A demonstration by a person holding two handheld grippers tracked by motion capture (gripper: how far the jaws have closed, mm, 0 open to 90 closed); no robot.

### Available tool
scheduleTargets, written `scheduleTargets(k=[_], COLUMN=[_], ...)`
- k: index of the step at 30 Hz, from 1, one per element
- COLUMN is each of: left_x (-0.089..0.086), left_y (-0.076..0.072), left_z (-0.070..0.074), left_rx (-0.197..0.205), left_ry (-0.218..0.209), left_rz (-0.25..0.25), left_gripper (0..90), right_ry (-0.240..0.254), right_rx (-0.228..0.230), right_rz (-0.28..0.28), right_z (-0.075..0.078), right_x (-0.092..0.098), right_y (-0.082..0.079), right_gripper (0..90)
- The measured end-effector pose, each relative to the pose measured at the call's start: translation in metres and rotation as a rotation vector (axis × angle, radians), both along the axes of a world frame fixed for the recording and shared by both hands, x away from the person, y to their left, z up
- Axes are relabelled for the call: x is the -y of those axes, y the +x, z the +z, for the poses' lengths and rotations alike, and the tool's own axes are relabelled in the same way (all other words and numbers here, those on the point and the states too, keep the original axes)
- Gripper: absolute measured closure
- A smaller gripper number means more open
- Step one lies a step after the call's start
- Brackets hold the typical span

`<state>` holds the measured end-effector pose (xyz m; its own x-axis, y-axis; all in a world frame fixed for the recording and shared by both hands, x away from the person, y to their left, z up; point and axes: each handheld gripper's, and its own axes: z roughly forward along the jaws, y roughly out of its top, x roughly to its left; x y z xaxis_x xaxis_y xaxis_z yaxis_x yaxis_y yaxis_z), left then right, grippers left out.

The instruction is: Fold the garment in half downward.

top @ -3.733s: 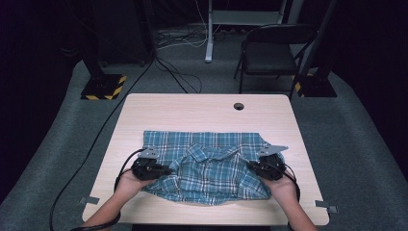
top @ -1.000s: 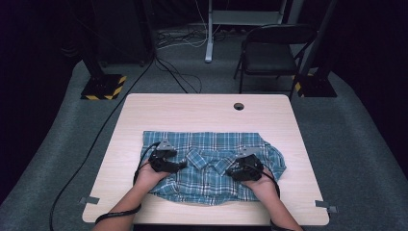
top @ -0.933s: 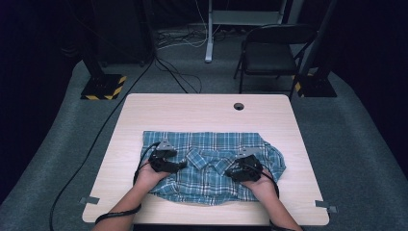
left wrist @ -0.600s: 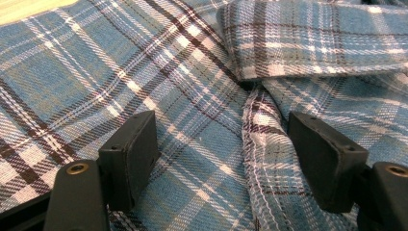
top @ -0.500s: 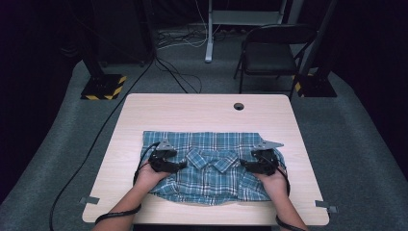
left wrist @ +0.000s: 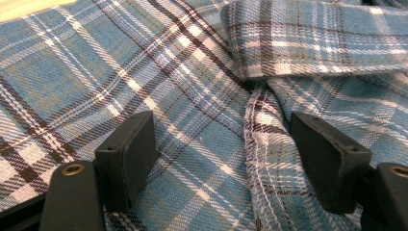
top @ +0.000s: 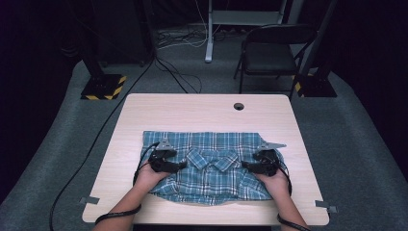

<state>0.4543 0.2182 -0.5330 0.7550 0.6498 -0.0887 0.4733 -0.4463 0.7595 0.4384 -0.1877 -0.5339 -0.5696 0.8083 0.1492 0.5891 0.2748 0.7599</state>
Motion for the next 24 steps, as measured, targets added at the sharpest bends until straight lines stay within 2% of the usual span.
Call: scheduleTargets(k=[5, 8, 9, 12, 14, 17, 20, 21, 22, 24], left_x=[0.000, 0.000, 0.000, 0.000, 0.000, 0.001, 0.001, 0.001, 0.000, 0.000], left_y=[0.000, 0.000, 0.000, 0.000, 0.000, 0.000, 0.000, -0.001, -0.001, -0.001], left_z=[0.000, 0.000, -0.001, -0.001, -0.001, -0.001, -0.001, -0.001, -0.002, -0.002], left_rx=[-0.001, -0.001, -0.003, -0.005, -0.006, -0.004, -0.004, -0.003, 0.001, 0.006], left_ry=[-0.001, 0.000, -0.001, -0.004, -0.004, 0.000, 0.000, -0.003, -0.007, -0.010], left_rz=[0.003, 0.006, 0.009, 0.015, 0.018, 0.019, 0.018, 0.018, 0.017, 0.012], left_gripper=[23.6, 23.4, 23.2, 22.7, 22.7, 22.6, 22.3, 22.3, 21.5, 21.0], right_ry=[-0.038, -0.044, -0.038, -0.012, -0.018, -0.062, -0.051, -0.051, -0.019, -0.018], right_rx=[0.018, -0.029, -0.026, 0.080, 0.114, 0.075, 0.026, 0.026, 0.023, 0.028], right_rz=[0.012, 0.007, 0.002, -0.023, -0.044, -0.067, -0.088, -0.088, -0.097, -0.095], right_z=[-0.001, 0.005, 0.009, 0.023, 0.026, 0.015, 0.003, 0.003, -0.001, -0.001], right_x=[-0.006, -0.005, -0.005, -0.001, 0.001, 0.005, 0.010, 0.010, 0.012, 0.012], right_y=[-0.003, -0.002, -0.002, -0.009, -0.010, -0.006, 0.000, 0.000, 0.001, 0.001], right_gripper=[22.1, 24.3, 24.4, 23.1, 21.8, 22.3, 22.8, 22.8, 23.0, 23.1])
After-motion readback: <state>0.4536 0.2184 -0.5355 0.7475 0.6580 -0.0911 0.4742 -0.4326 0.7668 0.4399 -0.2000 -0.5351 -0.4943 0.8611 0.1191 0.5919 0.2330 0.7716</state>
